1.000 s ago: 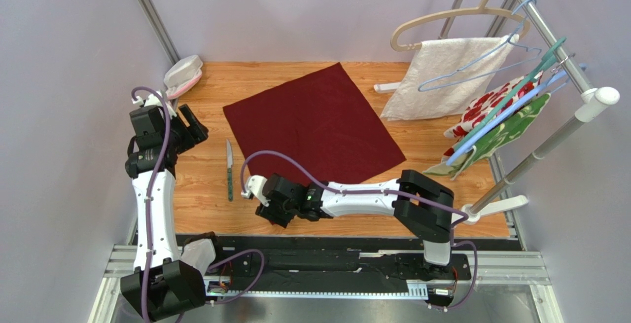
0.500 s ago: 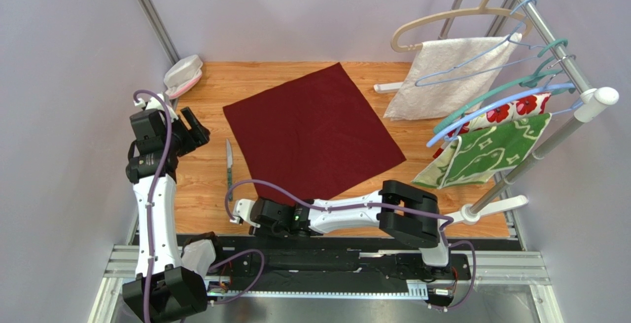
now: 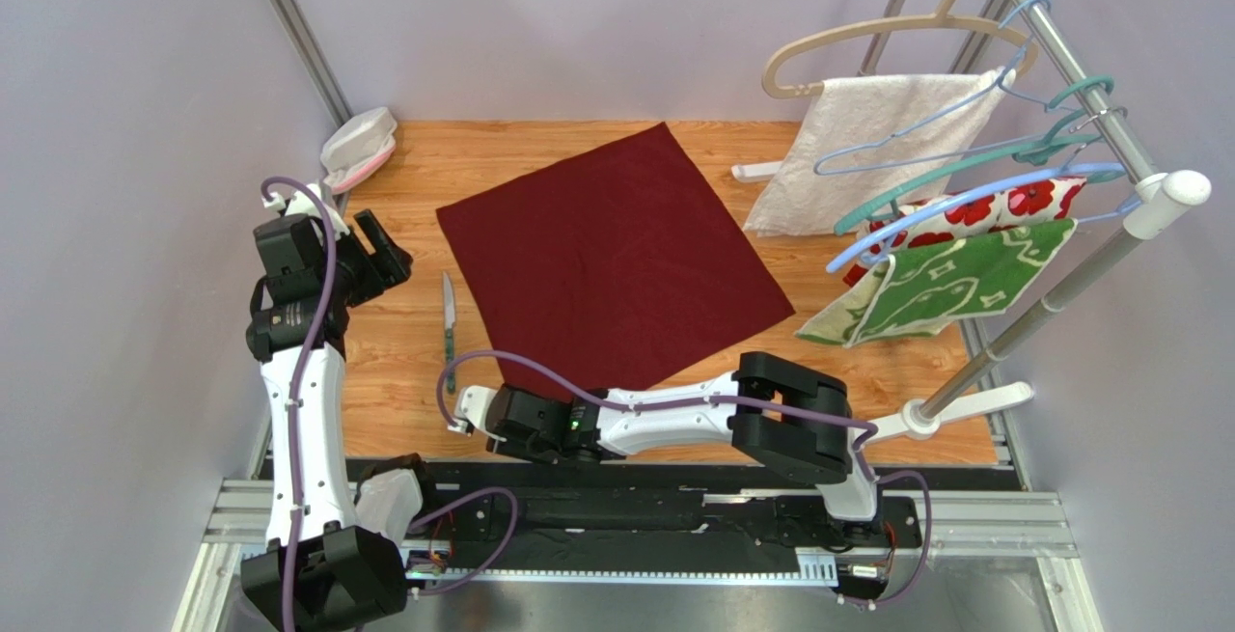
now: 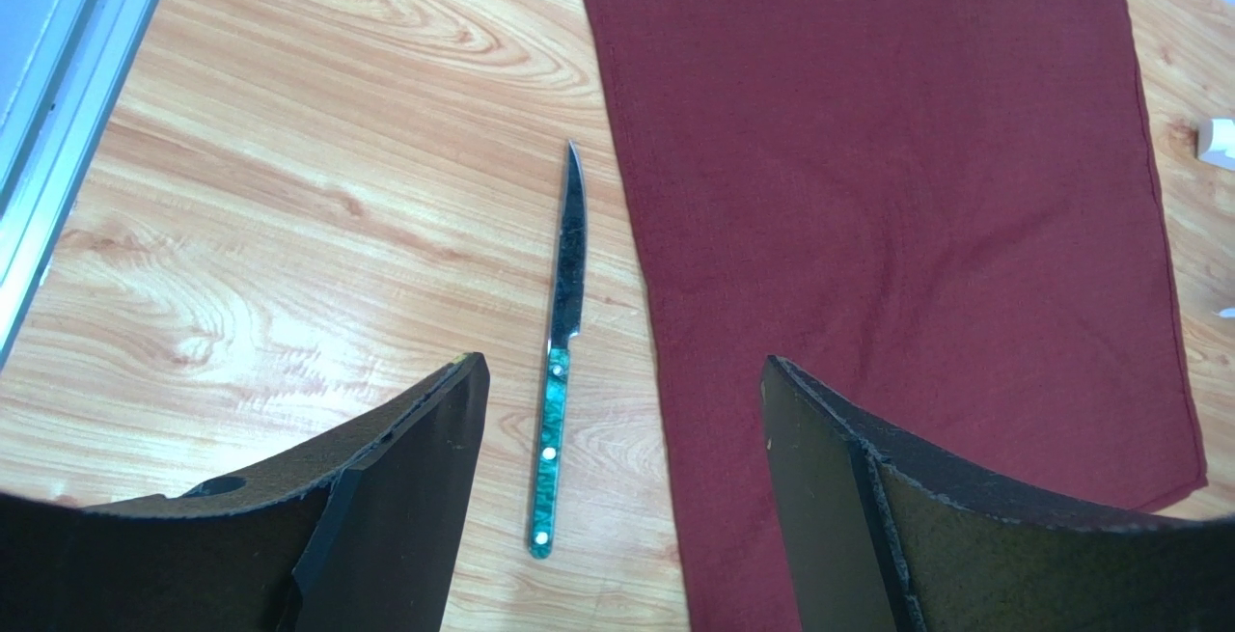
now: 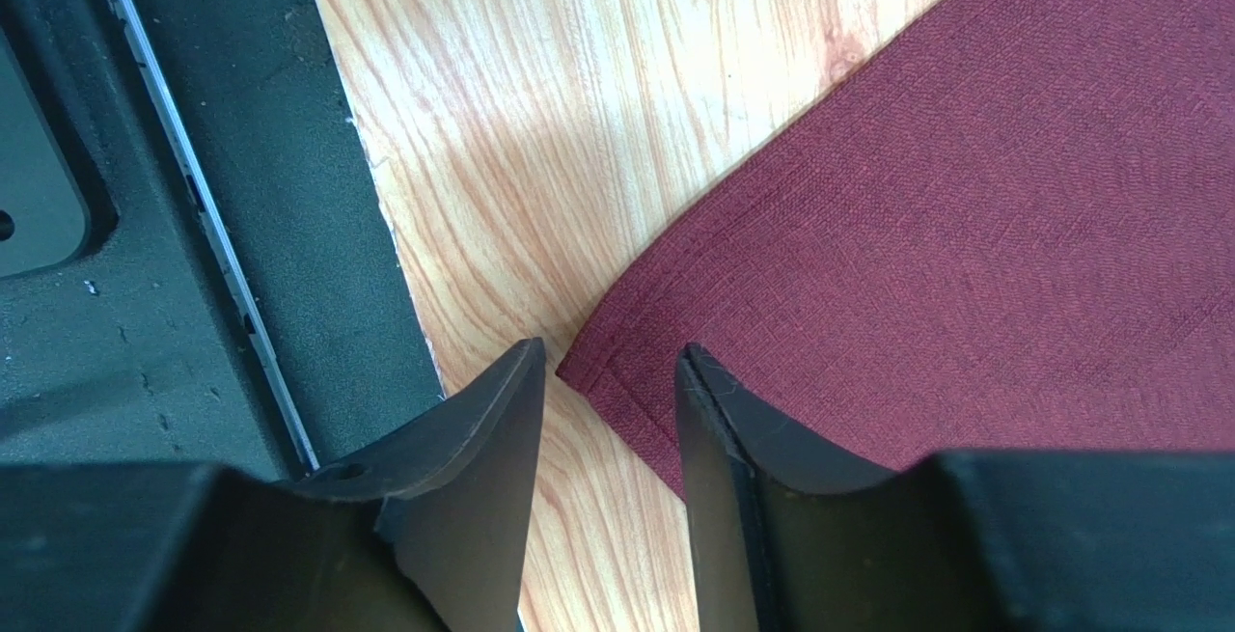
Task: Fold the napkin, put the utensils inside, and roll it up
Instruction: Fold the napkin
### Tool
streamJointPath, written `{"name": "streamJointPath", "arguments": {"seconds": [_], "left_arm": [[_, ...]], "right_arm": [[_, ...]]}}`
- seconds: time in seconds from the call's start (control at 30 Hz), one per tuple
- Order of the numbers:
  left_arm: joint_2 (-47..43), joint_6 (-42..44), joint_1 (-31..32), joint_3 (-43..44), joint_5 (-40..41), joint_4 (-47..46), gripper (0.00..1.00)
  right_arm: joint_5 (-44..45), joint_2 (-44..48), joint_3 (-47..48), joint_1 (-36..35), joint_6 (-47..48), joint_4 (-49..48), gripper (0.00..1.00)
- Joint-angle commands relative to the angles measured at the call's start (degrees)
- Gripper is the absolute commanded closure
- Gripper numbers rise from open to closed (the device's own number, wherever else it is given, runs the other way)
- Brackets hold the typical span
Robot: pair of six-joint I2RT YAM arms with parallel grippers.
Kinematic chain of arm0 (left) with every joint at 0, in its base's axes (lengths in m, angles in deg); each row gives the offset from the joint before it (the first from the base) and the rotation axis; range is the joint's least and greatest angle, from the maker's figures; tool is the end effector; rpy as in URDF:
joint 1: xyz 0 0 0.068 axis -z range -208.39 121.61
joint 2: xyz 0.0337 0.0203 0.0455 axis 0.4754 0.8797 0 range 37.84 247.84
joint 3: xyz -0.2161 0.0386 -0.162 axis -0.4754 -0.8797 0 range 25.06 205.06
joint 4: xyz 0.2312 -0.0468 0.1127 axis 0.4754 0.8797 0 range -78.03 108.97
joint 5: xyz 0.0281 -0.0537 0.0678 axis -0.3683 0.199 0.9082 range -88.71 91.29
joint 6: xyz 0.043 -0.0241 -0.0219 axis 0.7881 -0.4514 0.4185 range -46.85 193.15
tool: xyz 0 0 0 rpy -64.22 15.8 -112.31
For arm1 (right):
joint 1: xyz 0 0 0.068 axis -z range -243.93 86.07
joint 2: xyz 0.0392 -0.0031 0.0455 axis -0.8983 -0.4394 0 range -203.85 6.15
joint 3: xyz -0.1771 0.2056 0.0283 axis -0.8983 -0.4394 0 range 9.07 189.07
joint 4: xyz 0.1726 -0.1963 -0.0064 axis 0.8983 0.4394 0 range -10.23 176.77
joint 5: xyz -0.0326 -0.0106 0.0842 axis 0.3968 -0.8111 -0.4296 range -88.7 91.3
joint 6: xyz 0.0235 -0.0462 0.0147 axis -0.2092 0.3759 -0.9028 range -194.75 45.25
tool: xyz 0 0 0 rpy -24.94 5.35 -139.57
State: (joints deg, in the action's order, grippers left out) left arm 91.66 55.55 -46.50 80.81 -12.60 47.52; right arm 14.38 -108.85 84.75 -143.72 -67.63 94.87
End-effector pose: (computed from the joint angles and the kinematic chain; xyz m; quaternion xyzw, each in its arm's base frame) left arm 0.1902 0.0532 0.3347 -0.2139 0.8503 -0.1044 0.4694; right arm 0.0829 0.4143 0.1557 -0.6253 0.7107 0.0925 0.3088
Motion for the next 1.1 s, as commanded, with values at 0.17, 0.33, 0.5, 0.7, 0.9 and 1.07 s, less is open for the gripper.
{"name": "streamJointPath", "arguments": {"seconds": [0.17, 0.33, 0.5, 0.7, 0.9, 1.07], "left_arm": [[-1.0, 1.1, -0.4, -0.1, -0.5, -0.7, 0.22], [-1.0, 1.1, -0.5, 0.1, -0.3, -0.7, 0.22], [-1.2, 1.2, -0.5, 0.2, -0.3, -0.7, 0.22], [-2.0, 1.3, -0.7, 0.1, 0.6, -0.6, 0.22], [-2.4, 1.3, -0.6, 0.0, 1.0, -0.6, 0.22], [-2.6, 1.3, -0.9, 0.1, 1.1, -0.6, 0.22]], "right_arm": [[-1.4, -2.2, 1.4, 0.5, -1.0, 2.4, 0.78], [-4.4, -1.7, 1.4, 1.2, -1.8, 3.3, 1.0], [-11.3, 0.8, 3.3, 1.0, -2.4, 4.5, 1.0], [-19.9, 5.5, 6.5, 0.2, -4.8, 5.3, 1.0], [-16.1, 8.7, 6.9, 0.6, -4.4, 5.2, 1.0], [-3.9, 10.1, 4.9, 7.2, -0.2, 4.8, 1.0]]}}
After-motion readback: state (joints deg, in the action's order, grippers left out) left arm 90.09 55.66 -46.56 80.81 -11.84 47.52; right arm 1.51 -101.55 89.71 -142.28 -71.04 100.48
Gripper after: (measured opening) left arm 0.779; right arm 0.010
